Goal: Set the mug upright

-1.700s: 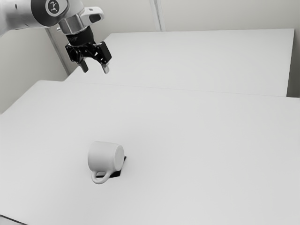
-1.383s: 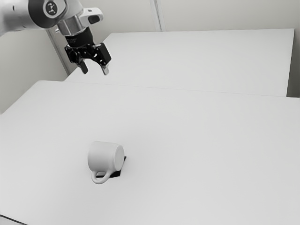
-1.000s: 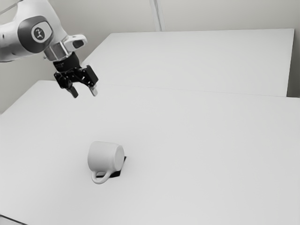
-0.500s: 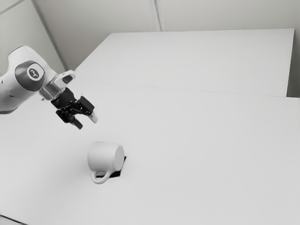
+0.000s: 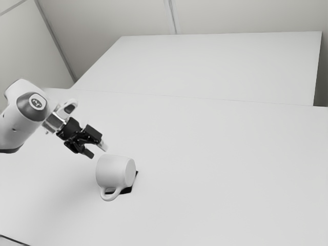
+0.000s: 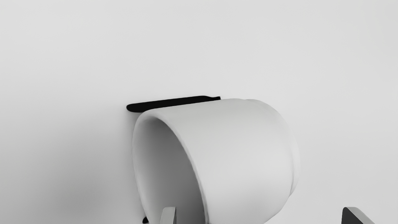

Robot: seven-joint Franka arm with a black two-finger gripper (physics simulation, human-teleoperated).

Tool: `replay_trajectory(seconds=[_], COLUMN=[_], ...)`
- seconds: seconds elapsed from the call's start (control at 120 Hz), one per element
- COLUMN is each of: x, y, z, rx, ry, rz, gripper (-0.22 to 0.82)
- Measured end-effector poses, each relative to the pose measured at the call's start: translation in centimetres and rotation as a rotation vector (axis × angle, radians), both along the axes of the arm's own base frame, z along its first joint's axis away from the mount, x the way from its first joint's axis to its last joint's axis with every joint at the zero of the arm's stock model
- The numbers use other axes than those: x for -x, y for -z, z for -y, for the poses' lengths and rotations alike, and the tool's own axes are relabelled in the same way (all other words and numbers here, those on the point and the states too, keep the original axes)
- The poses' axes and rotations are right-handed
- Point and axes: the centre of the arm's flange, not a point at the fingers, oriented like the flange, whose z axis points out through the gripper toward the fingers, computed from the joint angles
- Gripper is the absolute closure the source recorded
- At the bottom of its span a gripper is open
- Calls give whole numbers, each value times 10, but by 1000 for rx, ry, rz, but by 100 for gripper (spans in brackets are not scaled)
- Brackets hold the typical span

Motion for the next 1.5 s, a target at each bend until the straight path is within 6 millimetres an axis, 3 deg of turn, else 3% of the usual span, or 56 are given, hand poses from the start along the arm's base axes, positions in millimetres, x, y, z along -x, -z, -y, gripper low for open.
replay_trajectory(seconds=[0.275,0.725,0.817,0.983,1.067,1.292,1.5], x=[17,33,33,33,33,31,28], y=[37,67,68,66,66,55,42], z=[3,9,10,10,10,10,13], rx=[106,266,277,278,275,258,246], ry=[-49,-125,-119,-91,-75,-35,5], rz=[45,163,188,231,247,302,351], gripper=[3,4,16,51,60,74,78])
